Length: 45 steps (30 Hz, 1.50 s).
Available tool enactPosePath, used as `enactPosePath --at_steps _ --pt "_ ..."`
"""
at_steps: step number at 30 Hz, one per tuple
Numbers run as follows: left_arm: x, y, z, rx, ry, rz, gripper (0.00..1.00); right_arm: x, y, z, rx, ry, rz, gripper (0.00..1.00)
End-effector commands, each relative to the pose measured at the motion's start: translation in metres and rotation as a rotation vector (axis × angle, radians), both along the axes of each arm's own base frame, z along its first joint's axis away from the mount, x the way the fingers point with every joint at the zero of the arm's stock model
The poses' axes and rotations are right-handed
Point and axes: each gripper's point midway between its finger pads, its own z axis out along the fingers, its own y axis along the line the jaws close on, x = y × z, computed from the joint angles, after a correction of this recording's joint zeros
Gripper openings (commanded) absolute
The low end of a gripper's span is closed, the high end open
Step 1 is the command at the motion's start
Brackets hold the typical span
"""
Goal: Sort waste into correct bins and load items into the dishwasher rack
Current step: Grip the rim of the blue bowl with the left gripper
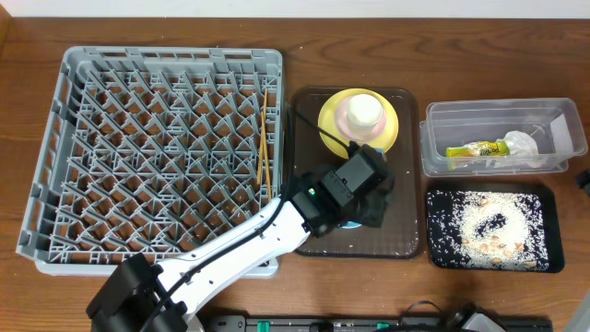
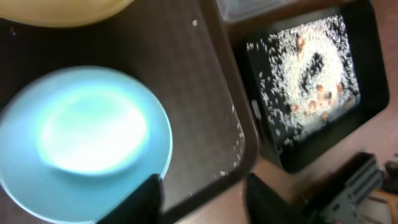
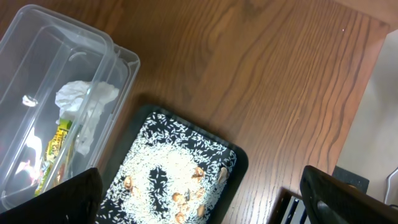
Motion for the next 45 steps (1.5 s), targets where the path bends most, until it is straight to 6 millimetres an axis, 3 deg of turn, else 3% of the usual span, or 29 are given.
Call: enactPosePath --at_steps 1,6,15,19,26,36,45 --pt "0.014 0.002 -0.001 0.021 -0.06 0.03 0.41 -0.004 -0.002 0.002 -0.006 0.001 -0.014 0.99" --pt "0.016 -0.003 -0.017 0.045 -0.053 0.014 0.41 -0.003 -0.002 0.001 -0.003 -0.001 -0.012 0.99" --pt "0.002 -0.017 -0.059 0.125 -0.025 -0.057 0.41 -0.003 -0.002 0.001 -0.003 -0.001 -0.012 0.99" --pt "0.006 -0.011 -0.071 0.202 -0.08 -0.053 0.34 -0.003 -0.002 0.001 -0.003 -0.001 -0.012 0.99" --pt "0.007 -0.009 -0.078 0.241 -0.108 -0.064 0.25 -0.003 -0.002 0.001 -0.003 -0.001 -0.012 0.99" --pt "0.004 -0.007 -0.102 0.289 -0.076 -0.074 0.24 -0.003 -0.002 0.001 -0.003 -0.001 -0.012 0.99" --pt "0.0 -0.009 -0.105 0.295 -0.074 -0.084 0.19 -0.003 -0.002 0.001 -0.003 -0.001 -0.012 0.99"
